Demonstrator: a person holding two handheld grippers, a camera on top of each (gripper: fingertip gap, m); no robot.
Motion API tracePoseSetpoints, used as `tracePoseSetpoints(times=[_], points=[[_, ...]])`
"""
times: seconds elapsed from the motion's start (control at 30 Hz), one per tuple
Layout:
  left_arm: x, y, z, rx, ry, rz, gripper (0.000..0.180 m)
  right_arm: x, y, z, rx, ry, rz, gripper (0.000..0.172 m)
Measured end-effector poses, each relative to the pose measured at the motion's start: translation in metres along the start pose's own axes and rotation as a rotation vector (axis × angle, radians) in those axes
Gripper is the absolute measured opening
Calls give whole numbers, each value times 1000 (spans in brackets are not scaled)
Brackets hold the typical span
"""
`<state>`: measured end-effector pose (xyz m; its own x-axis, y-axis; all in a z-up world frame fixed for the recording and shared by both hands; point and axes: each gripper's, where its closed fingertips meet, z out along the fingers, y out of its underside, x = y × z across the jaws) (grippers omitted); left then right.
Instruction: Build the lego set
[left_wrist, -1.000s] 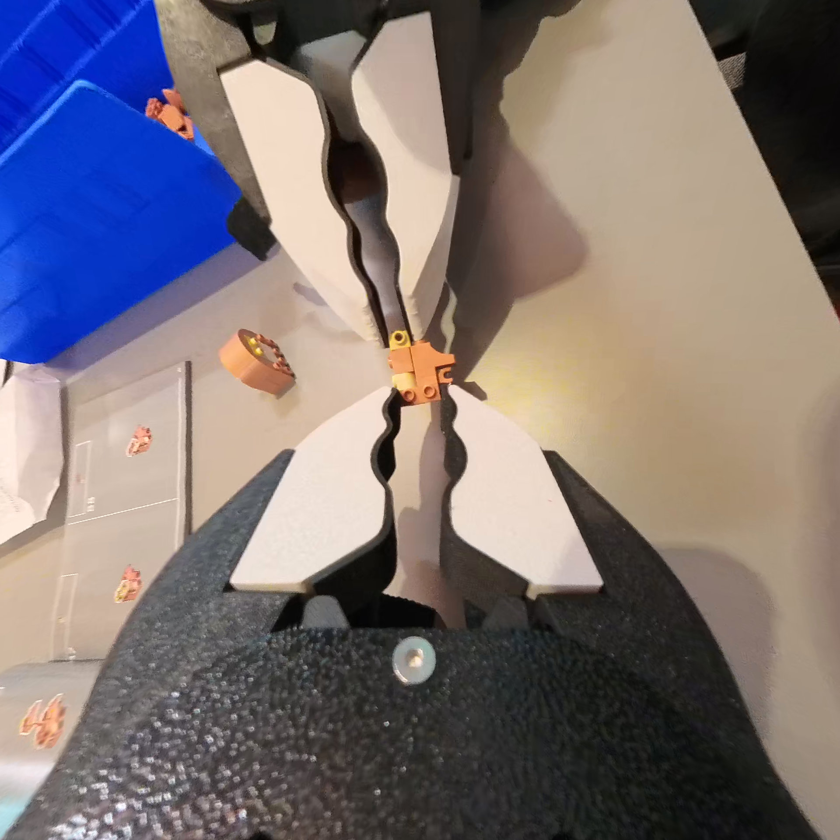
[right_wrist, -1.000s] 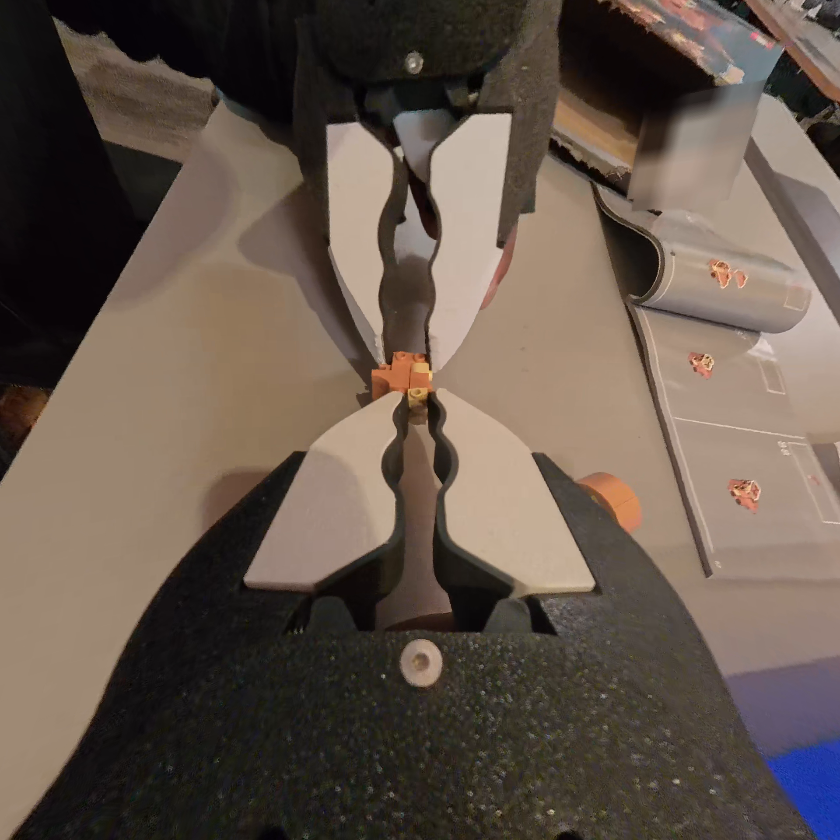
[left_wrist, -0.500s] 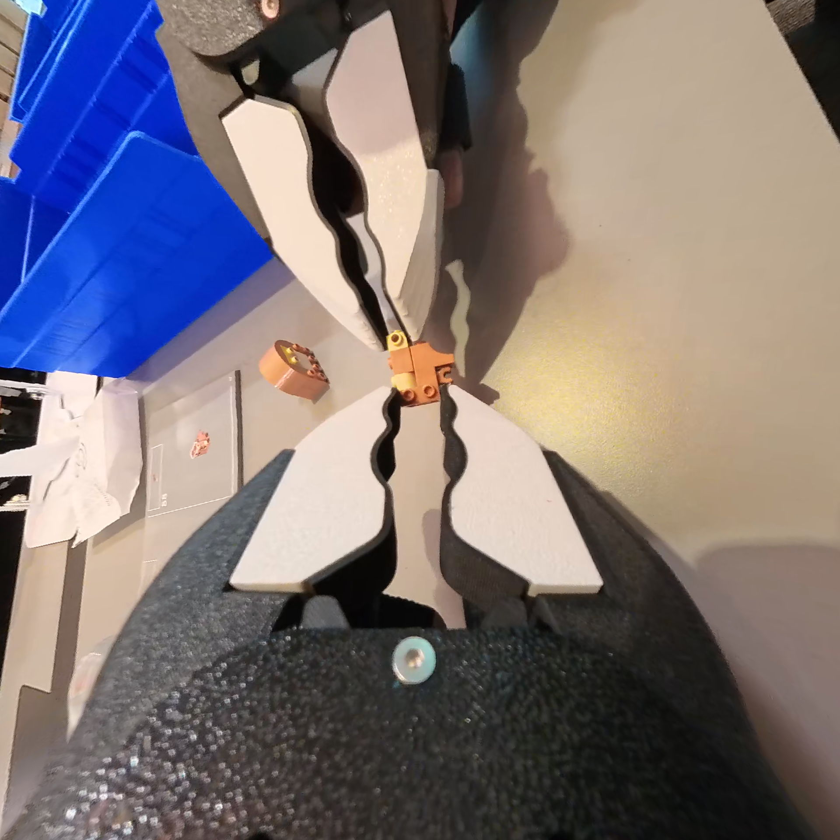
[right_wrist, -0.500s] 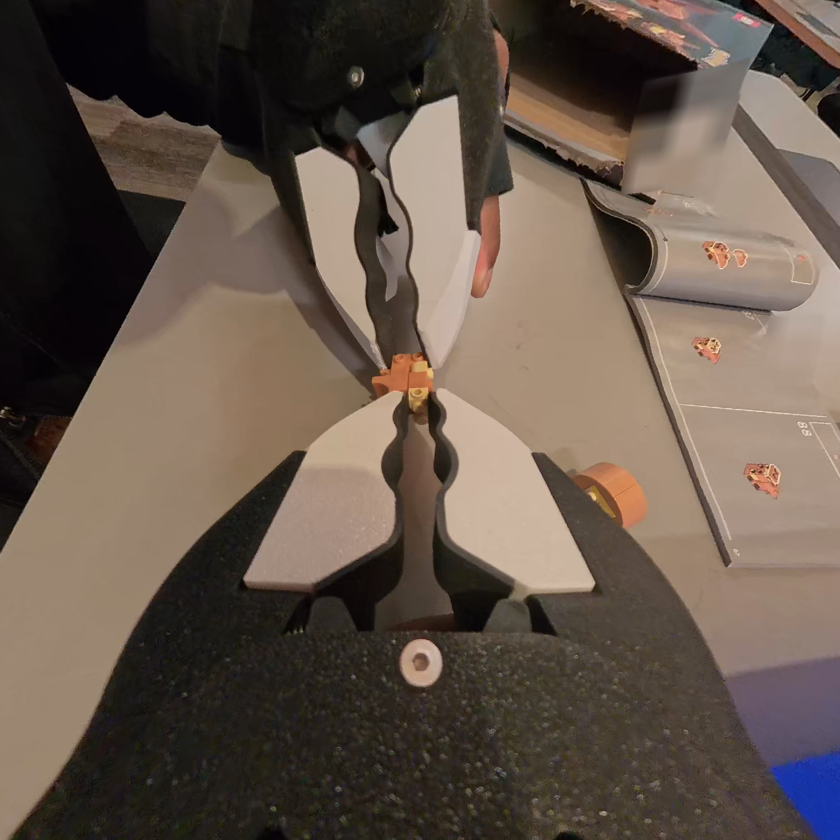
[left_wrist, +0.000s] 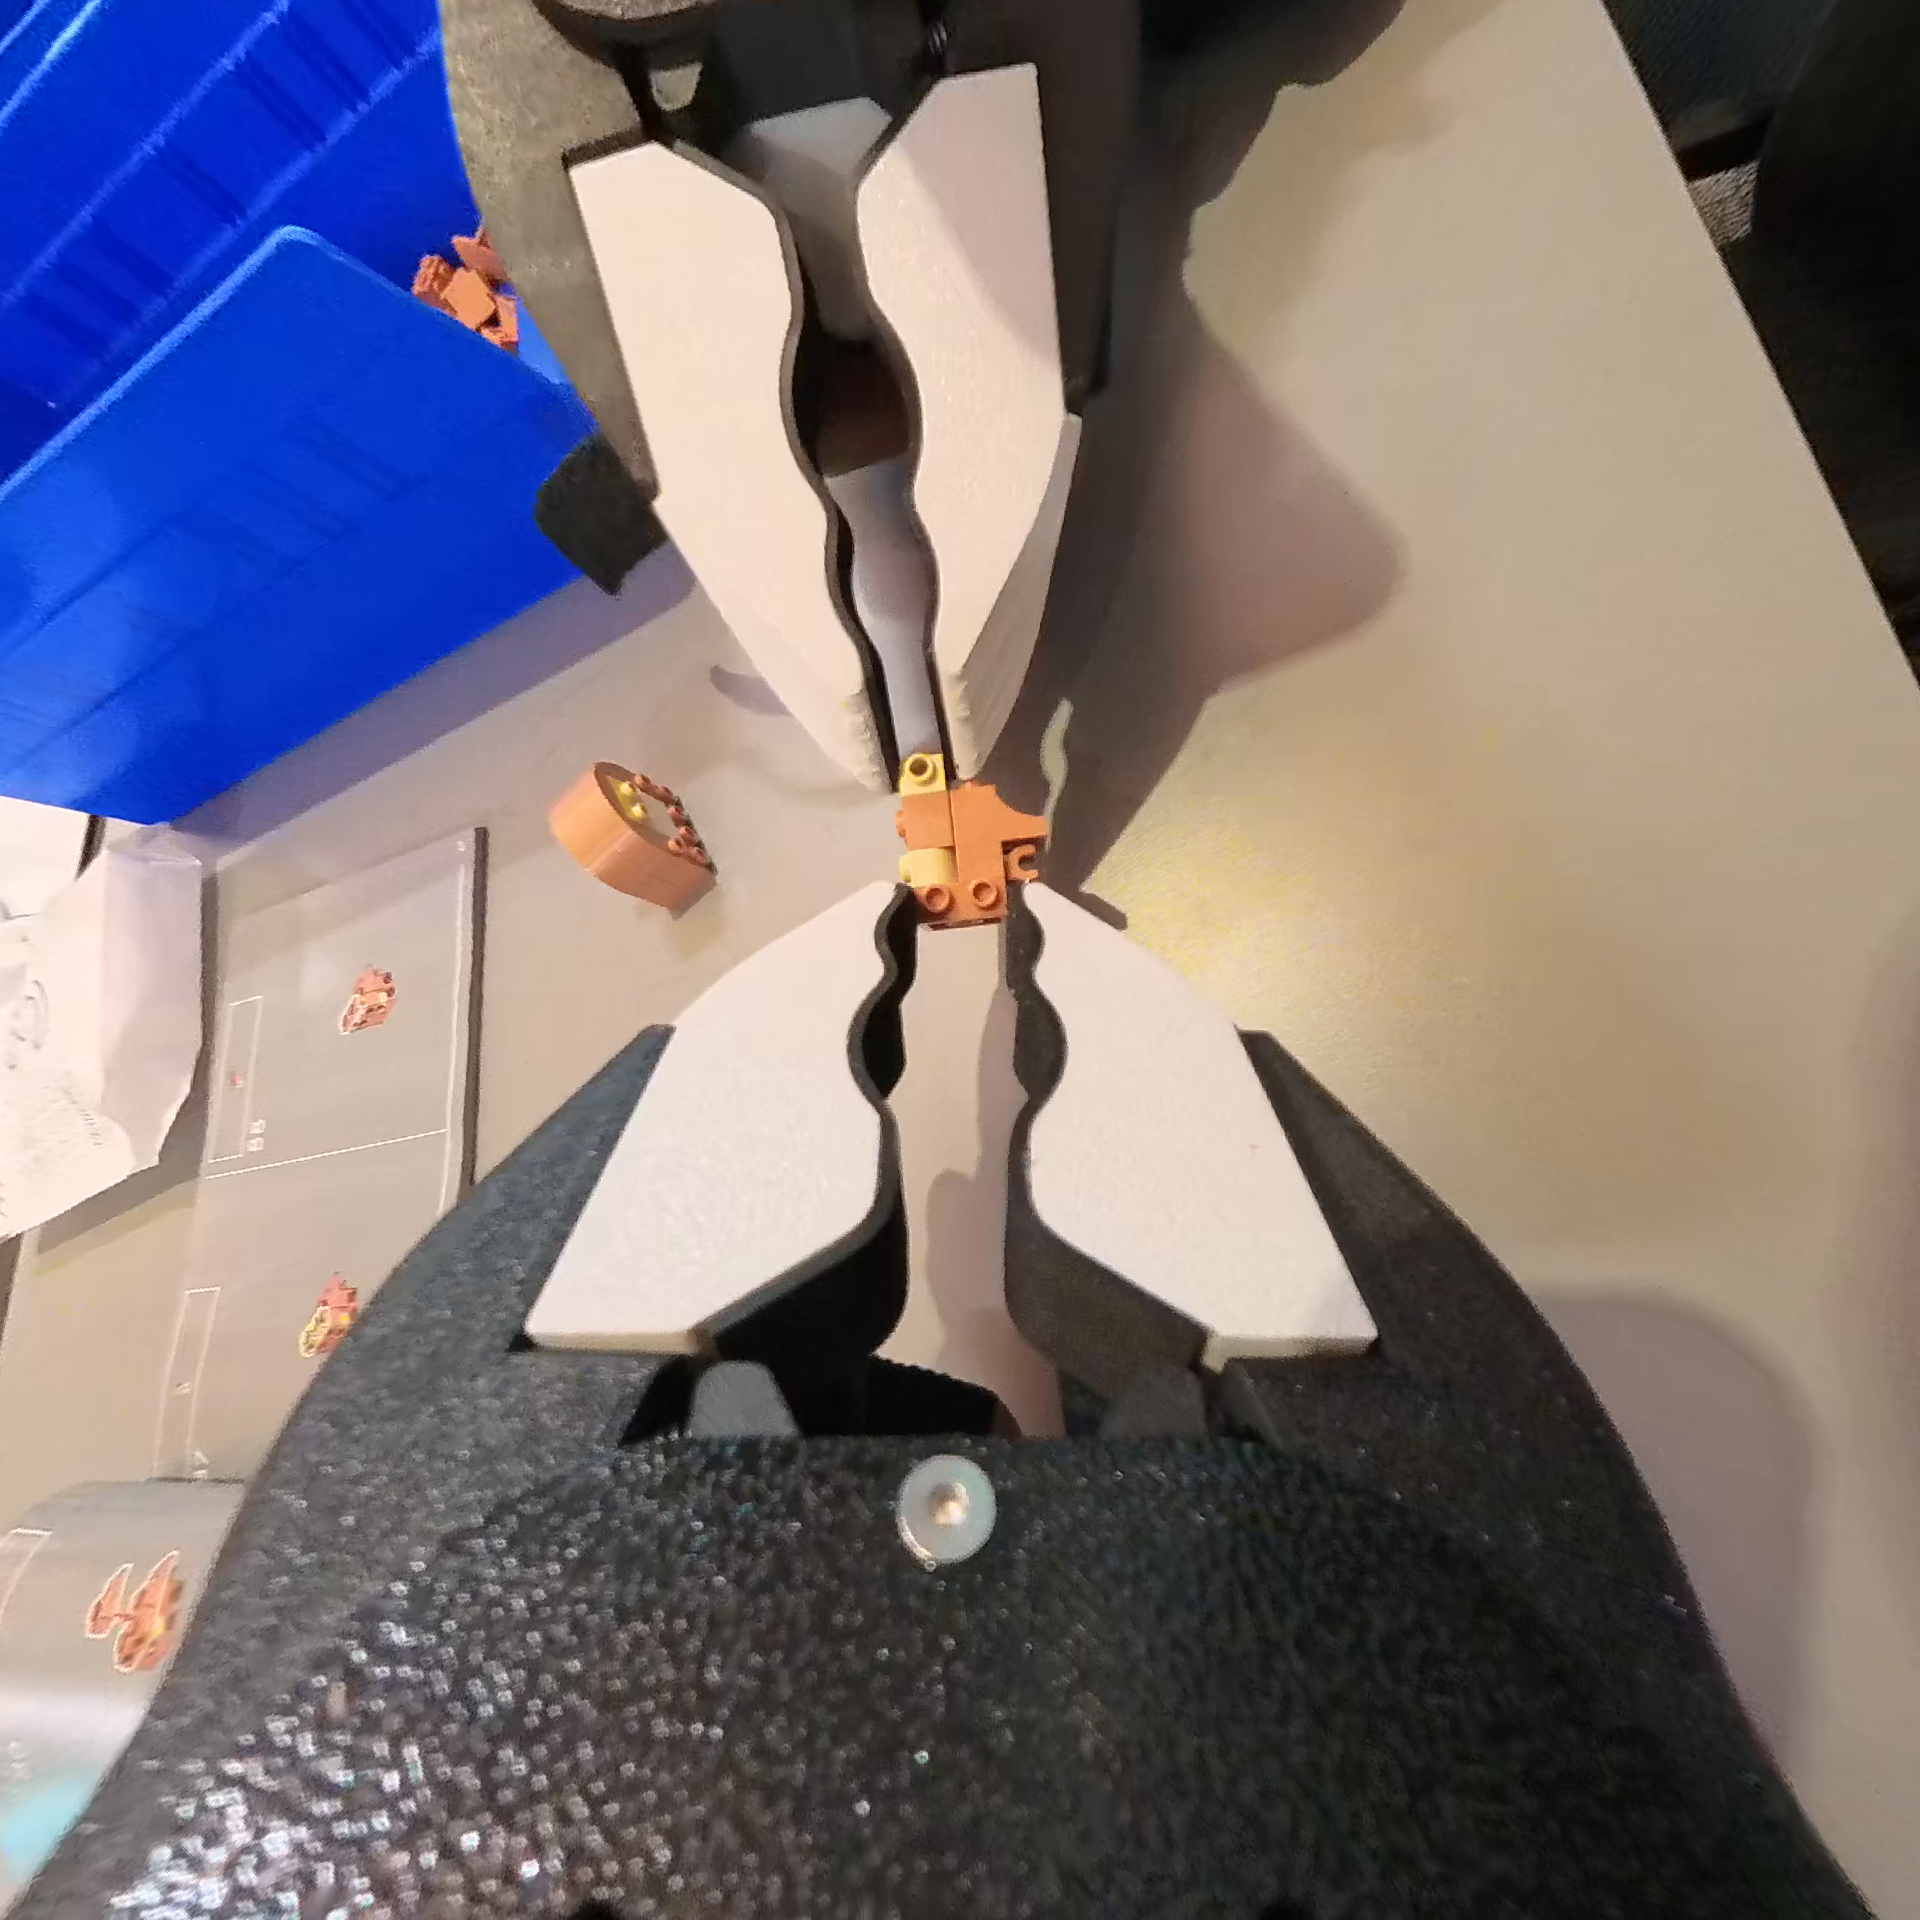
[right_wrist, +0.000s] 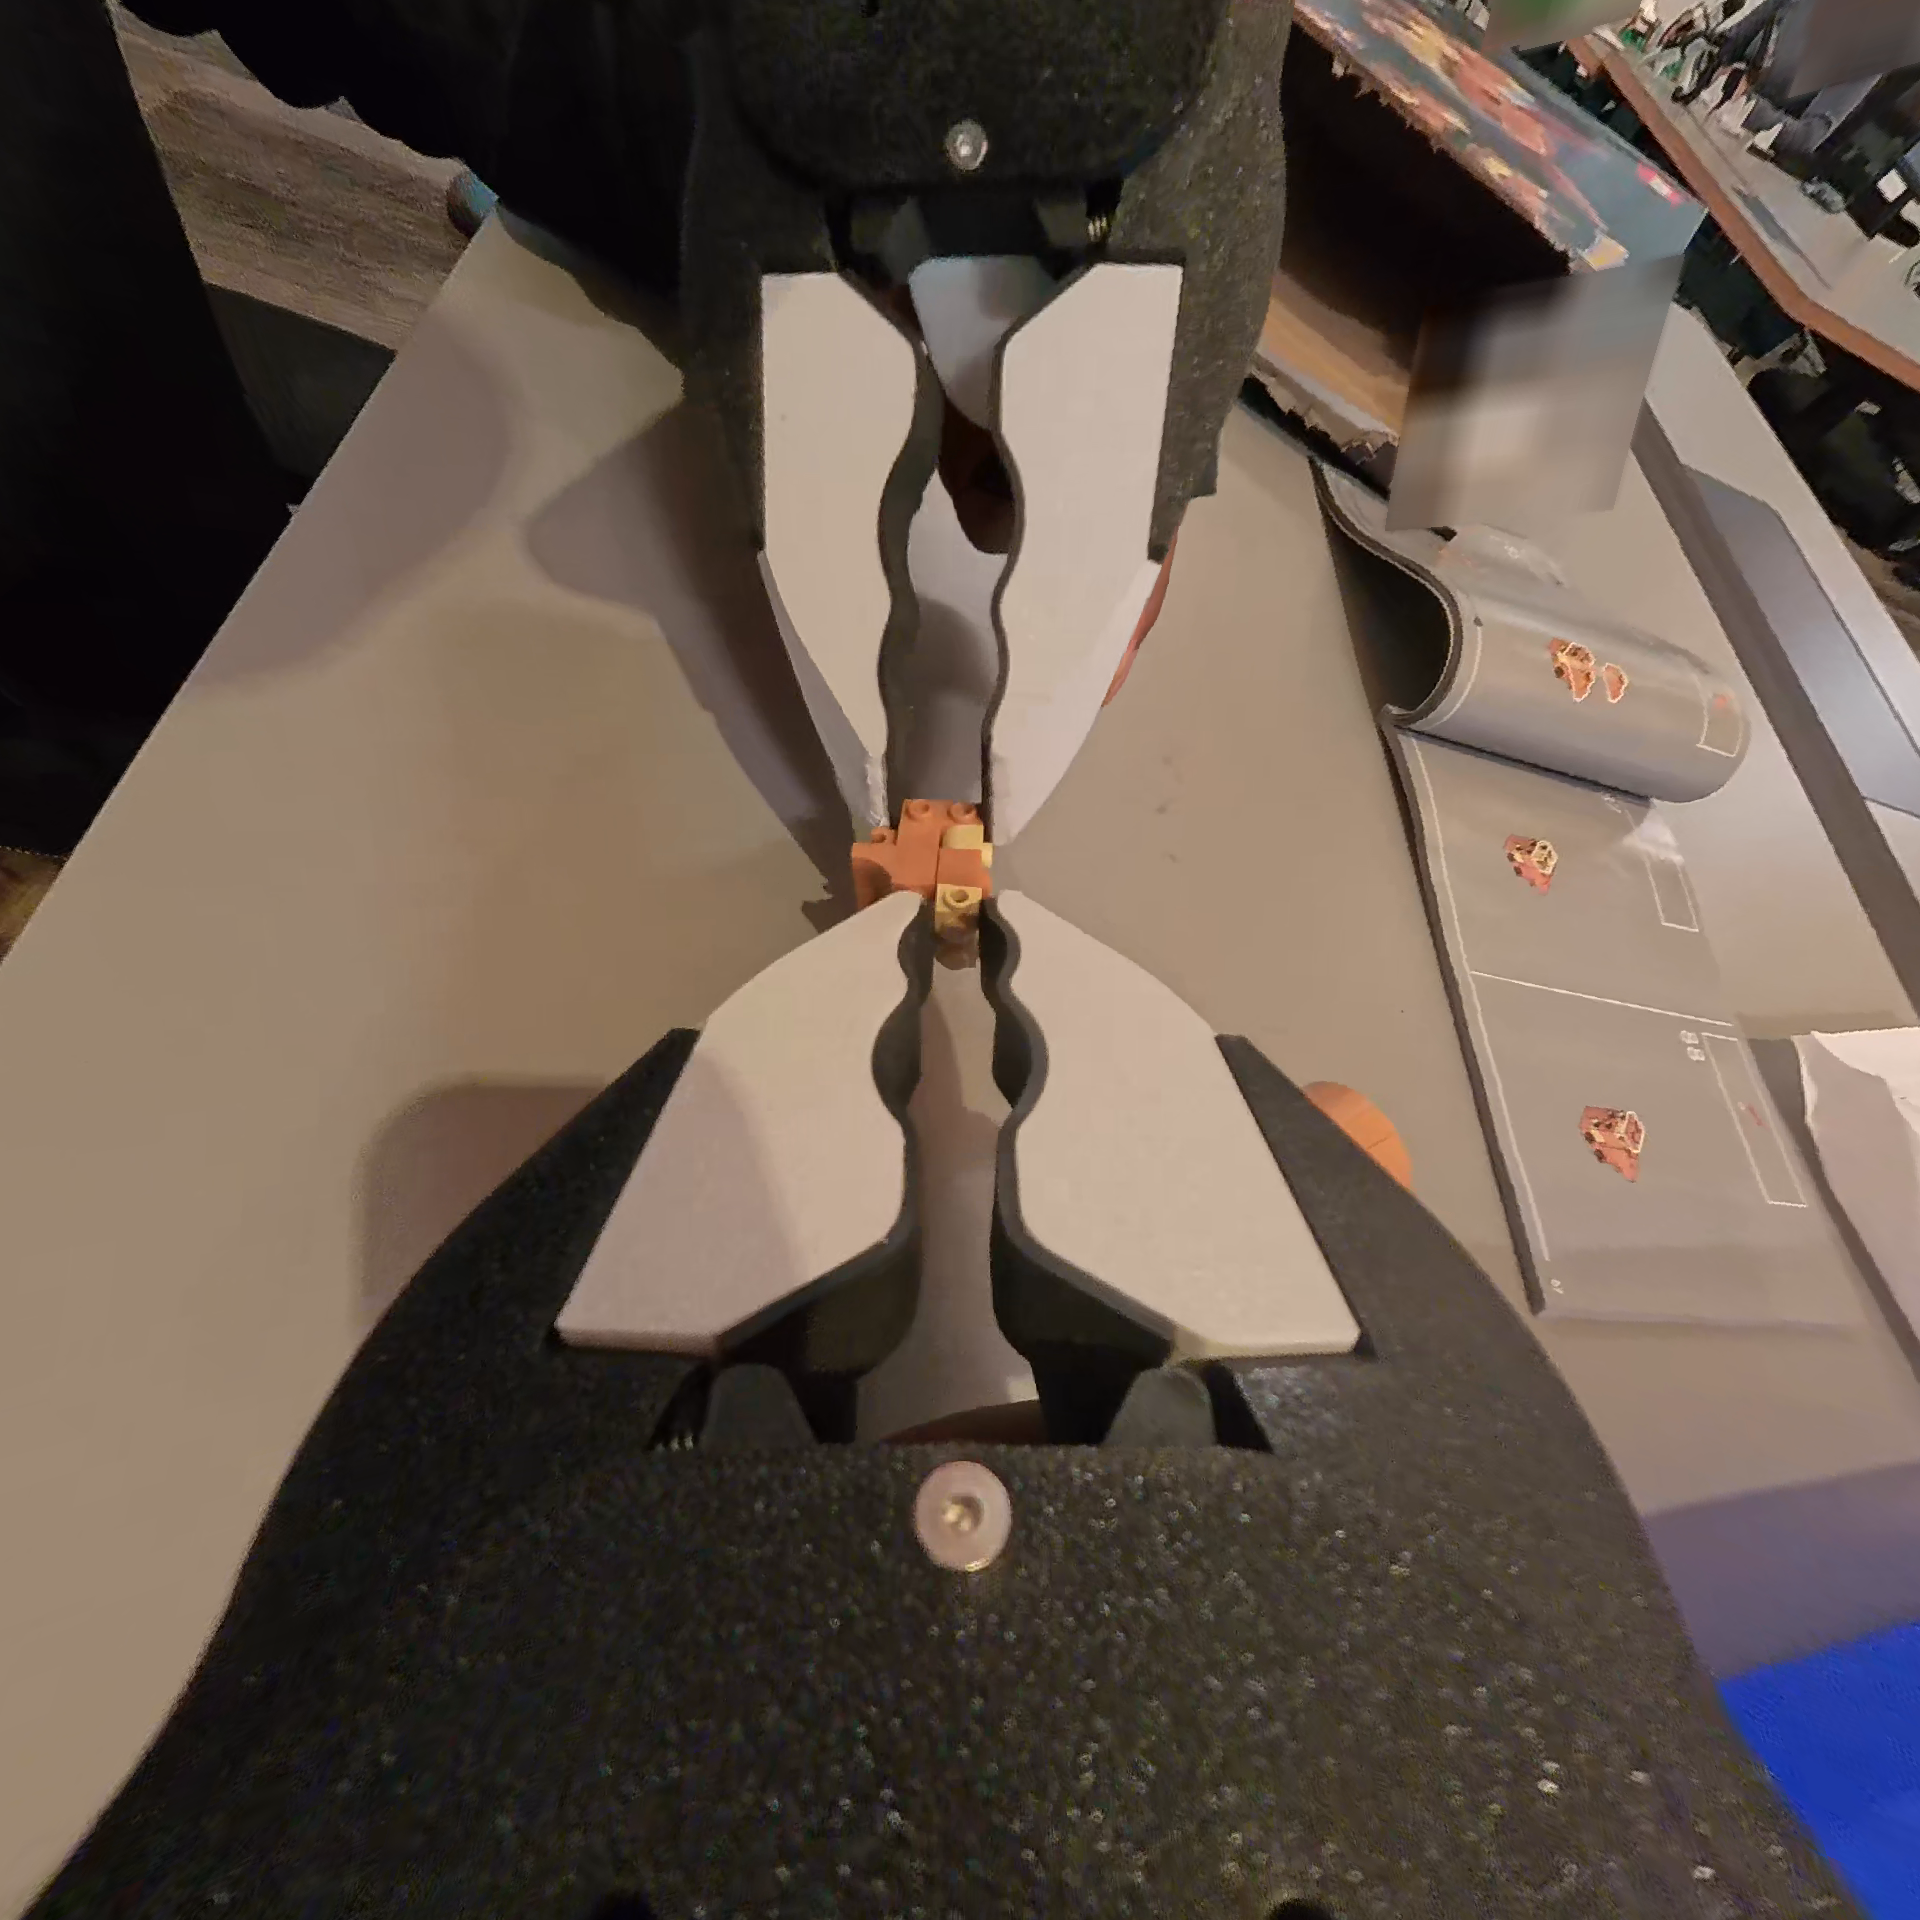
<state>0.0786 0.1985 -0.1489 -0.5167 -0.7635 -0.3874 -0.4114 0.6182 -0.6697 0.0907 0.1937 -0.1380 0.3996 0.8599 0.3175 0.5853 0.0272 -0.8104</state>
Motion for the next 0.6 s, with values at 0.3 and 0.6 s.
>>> tracePoseSetpoints(times=[0.3,0.6], points=[[0,0,0,3,7,-7,16,-1,0,0,-8,14,-41,7],[0,-2,-1,26,30,-55,16,-2,0,-1,-14,35,-107,8]])
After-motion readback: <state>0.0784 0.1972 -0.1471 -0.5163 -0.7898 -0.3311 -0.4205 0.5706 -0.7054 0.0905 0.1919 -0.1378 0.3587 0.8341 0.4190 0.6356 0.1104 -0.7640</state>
